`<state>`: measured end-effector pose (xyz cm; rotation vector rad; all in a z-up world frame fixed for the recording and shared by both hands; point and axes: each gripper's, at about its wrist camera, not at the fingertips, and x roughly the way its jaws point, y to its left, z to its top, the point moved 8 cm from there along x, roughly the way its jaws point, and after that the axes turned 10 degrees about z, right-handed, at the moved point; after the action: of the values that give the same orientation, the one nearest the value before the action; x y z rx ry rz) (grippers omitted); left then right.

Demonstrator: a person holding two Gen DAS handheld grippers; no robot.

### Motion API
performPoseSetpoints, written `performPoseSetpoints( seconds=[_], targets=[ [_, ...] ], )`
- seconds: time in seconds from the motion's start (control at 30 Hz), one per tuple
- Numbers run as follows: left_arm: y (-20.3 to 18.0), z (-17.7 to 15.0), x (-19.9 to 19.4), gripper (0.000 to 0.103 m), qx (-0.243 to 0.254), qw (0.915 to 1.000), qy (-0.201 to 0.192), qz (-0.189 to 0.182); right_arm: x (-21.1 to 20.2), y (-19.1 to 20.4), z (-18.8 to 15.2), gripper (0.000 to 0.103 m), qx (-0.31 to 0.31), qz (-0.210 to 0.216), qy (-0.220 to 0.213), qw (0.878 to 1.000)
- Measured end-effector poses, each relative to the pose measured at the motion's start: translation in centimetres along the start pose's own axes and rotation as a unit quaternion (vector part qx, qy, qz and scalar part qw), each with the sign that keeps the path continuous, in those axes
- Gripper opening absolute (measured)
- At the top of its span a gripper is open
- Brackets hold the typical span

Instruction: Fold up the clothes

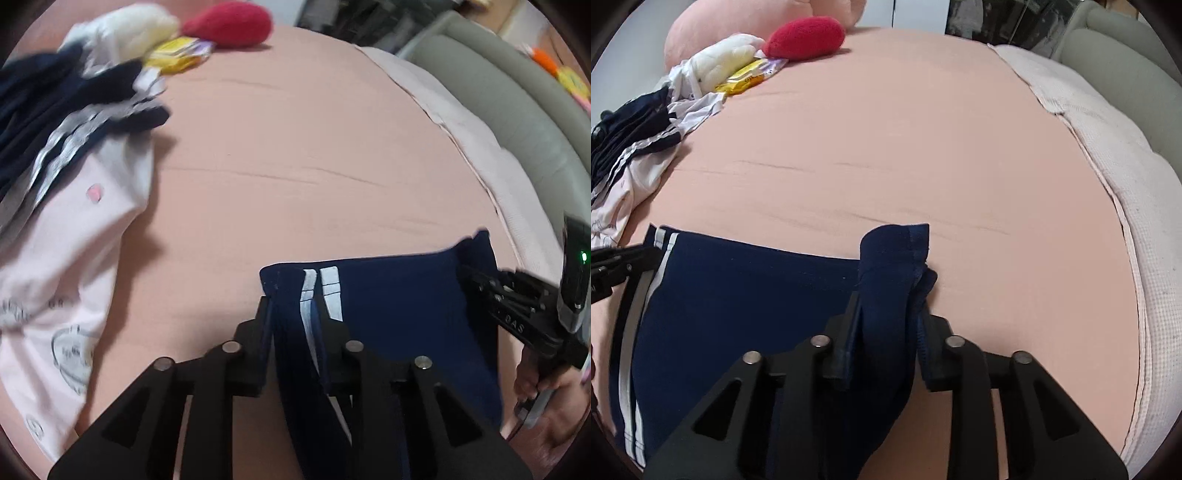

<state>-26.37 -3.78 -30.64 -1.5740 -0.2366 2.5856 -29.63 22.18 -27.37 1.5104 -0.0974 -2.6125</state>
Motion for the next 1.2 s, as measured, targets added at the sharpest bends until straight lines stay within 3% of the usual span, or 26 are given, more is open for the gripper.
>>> performPoseSetpoints(
  seconds=[0.1,0.17,0.27,0.4,0.47,0.57,0.63,0.7,0.77,0.83,0.9,1.07,1.17,1.2],
  targets=[
    [-1.2,-1.9,-2.8,0.036,0.002,0.9998,-0.011,-0.019,-3.1,0.0,-0.9,0.042,0.028,0.026,-0.027,0.999],
    [-2.1,-4.1,-4.3,0.036,0.005,0.9995,-0.005,-0.032,-4.9,1.0,-2.9,0.042,0.029,0.043,-0.026,0.998],
    [-3.7,-8.7,-5.8,0.036,0.000,0.9988,0.020,-0.045,-6.2,3.6,-7.3,0.042,0.009,0.065,0.008,0.998],
    [-5.0,-12.2,-5.6,0.036,0.044,0.9982,0.041,0.002,-6.5,6.5,-12.0,0.042,-0.021,0.057,0.048,0.997],
    [-5.0,-12.8,-6.0,0.036,0.053,0.9974,0.036,0.031,-7.0,6.8,-13.1,0.042,-0.028,0.040,0.051,0.997],
    [-4.9,-13.0,-8.0,0.035,0.015,0.9992,0.018,0.033,-7.8,7.0,-14.2,0.042,-0.036,0.013,0.050,0.998],
    [-5.6,-13.6,-8.8,0.035,0.021,0.9992,0.001,0.034,-9.0,7.3,-14.4,0.042,-0.034,0.014,0.031,0.999],
    [-5.5,-14.3,-8.6,0.035,0.035,0.9984,0.003,0.044,-9.1,7.9,-14.5,0.050,-0.041,0.021,0.019,0.999],
    [-3.8,-15.2,-8.3,0.041,0.032,0.9980,0.020,0.052,-7.7,8.0,-15.1,0.054,-0.043,0.017,0.034,0.998],
    [-2.7,-15.6,-8.6,0.048,0.011,0.9986,0.026,0.044,-7.4,7.3,-15.8,0.054,-0.029,0.030,0.036,0.998],
    [-1.7,-15.8,-9.1,0.049,0.001,0.9985,0.022,0.049,-8.0,6.5,-16.3,0.054,-0.012,0.042,0.036,0.998],
    [-1.8,-15.7,-9.8,0.045,-0.039,0.9987,0.006,-0.032,-9.6,5.9,-15.8,0.056,0.042,0.076,0.012,0.996],
    [-3.6,-16.3,-7.6,0.049,-0.019,0.9994,0.027,-0.005,-8.8,6.1,-16.1,0.056,0.019,0.053,0.024,0.998],
    [-3.4,-16.3,-7.6,0.049,-0.029,0.9991,0.029,-0.012,-8.4,5.9,-16.6,0.056,0.012,0.047,0.034,0.998]
  ],
)
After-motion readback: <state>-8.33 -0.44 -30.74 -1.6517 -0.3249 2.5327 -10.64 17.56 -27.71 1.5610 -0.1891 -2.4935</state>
